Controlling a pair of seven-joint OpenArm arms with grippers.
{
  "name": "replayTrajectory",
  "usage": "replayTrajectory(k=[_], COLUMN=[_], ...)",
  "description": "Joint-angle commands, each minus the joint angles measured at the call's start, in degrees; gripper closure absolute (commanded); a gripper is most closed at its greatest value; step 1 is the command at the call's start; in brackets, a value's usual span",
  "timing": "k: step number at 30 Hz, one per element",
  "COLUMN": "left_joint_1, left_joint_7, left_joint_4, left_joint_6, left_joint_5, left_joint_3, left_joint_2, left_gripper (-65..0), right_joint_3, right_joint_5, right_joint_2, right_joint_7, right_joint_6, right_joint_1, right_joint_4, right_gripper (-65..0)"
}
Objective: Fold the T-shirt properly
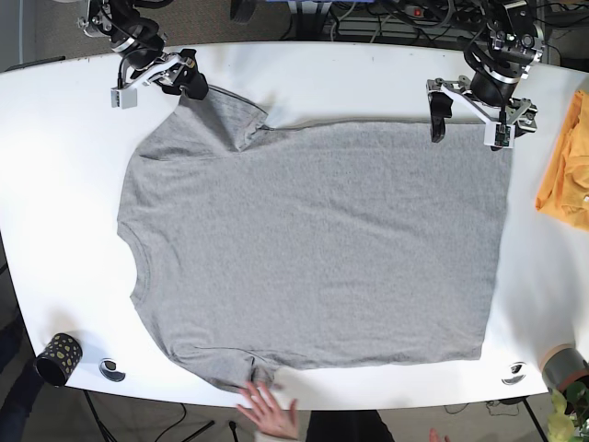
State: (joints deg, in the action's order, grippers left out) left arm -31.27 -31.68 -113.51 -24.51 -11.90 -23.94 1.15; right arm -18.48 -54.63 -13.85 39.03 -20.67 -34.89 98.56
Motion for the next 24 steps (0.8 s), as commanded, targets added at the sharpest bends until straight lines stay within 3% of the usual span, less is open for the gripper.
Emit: replayTrajectory(k=[1, 15, 18, 23, 24], left_joint_1=[0.01, 0.28, 0.28, 0.28, 0.28], left_joint_7=[1.4, 1.31, 1.31, 1.31, 1.22], left_joint_4=[-0.9, -0.9, -0.73, 1.21, 1.82], left_joint_6=[-0.06, -0.06, -0.06, -0.06, -0.06], left_joint_5=[-0.71, -0.89, -1.51, -7.66, -8.71], left_joint_3=[-0.19, -0.45, -0.45, -2.65, -3.26], left_joint_2=[0.3, 1.8, 1.71, 1.8, 1.89], left_gripper=[-65.0, -65.0, -65.0, -65.0, -65.0], right_joint_3=[-0.29, 3.23, 3.84, 3.93, 3.93], right_joint_5=[-0.8, -0.89, -0.89, -0.8, -0.8], right_joint_2=[-0.97, -0.62, -0.62, -0.62, -0.62], right_joint_7=[-0.56, -0.83, -0.83, -0.83, -0.83], right_joint_6=[-0.3, -0.3, -0.3, -0.3, -0.3], right_joint_1=[1.18, 1.88, 1.88, 3.2, 3.29], right_joint_4=[-1.73, -3.22, -3.31, -3.31, -3.31], right_gripper=[-36.3, -33.8, -23.3, -0.2, 0.0])
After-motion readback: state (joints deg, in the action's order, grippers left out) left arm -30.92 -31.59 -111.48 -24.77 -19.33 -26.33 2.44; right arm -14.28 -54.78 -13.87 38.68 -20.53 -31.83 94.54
